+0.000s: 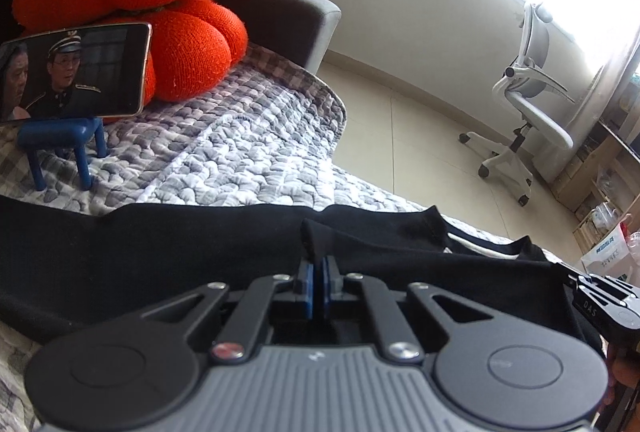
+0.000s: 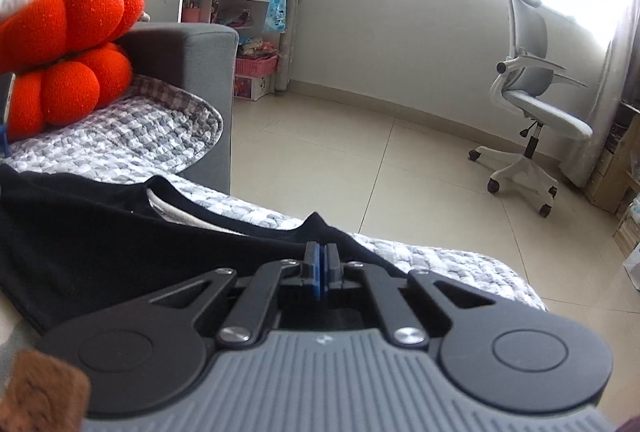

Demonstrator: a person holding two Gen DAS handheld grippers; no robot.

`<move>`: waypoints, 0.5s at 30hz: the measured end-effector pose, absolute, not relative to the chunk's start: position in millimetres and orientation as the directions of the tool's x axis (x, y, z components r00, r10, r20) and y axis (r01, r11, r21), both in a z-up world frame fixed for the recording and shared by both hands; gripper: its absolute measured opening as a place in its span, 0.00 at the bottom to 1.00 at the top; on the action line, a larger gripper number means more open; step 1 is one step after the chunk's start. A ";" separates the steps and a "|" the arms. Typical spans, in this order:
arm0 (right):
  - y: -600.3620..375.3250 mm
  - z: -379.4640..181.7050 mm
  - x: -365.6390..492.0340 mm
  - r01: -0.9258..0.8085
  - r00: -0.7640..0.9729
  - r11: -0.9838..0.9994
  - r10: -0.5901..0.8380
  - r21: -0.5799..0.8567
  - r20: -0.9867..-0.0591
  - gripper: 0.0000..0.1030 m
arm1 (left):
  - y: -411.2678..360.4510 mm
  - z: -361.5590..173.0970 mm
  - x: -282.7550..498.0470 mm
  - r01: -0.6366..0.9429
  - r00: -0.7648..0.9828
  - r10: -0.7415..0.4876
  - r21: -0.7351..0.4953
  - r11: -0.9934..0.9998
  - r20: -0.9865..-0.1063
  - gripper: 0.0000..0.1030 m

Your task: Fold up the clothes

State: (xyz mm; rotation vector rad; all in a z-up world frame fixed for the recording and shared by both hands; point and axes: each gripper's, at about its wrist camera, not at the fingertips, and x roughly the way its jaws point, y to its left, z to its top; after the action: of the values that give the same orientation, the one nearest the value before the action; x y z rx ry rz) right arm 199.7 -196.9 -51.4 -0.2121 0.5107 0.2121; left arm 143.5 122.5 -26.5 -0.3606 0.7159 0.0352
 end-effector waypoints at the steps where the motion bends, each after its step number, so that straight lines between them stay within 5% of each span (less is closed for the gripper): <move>1: -195.2 -54.3 200.7 -0.249 0.848 0.956 0.138 -0.155 -0.512 0.03 | 125.1 -29.5 144.8 -0.157 0.748 -0.097 -0.317 0.935 -0.656 0.05; 4: -194.7 -56.5 200.2 -0.256 0.831 0.955 0.138 -0.149 -0.539 0.12 | 134.0 -33.0 145.3 -0.171 0.737 -0.116 -0.350 0.921 -0.666 0.07; 7: -199.6 -45.9 196.2 -0.249 0.836 0.960 0.149 -0.124 -0.528 0.12 | 145.0 -30.7 142.2 -0.204 0.746 -0.110 -0.383 0.901 -0.657 0.22; 15: -205.2 -33.2 183.0 -0.308 0.798 0.942 0.183 -0.129 -0.574 0.13 | 145.4 -18.2 127.5 -0.162 0.757 -0.196 -0.469 0.868 -0.623 0.36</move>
State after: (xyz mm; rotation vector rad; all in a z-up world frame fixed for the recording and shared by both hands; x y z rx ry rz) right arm 183.0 -205.2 -33.2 -0.2212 0.5903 0.2659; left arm 127.5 145.4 -18.2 -0.5309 0.7209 -0.0195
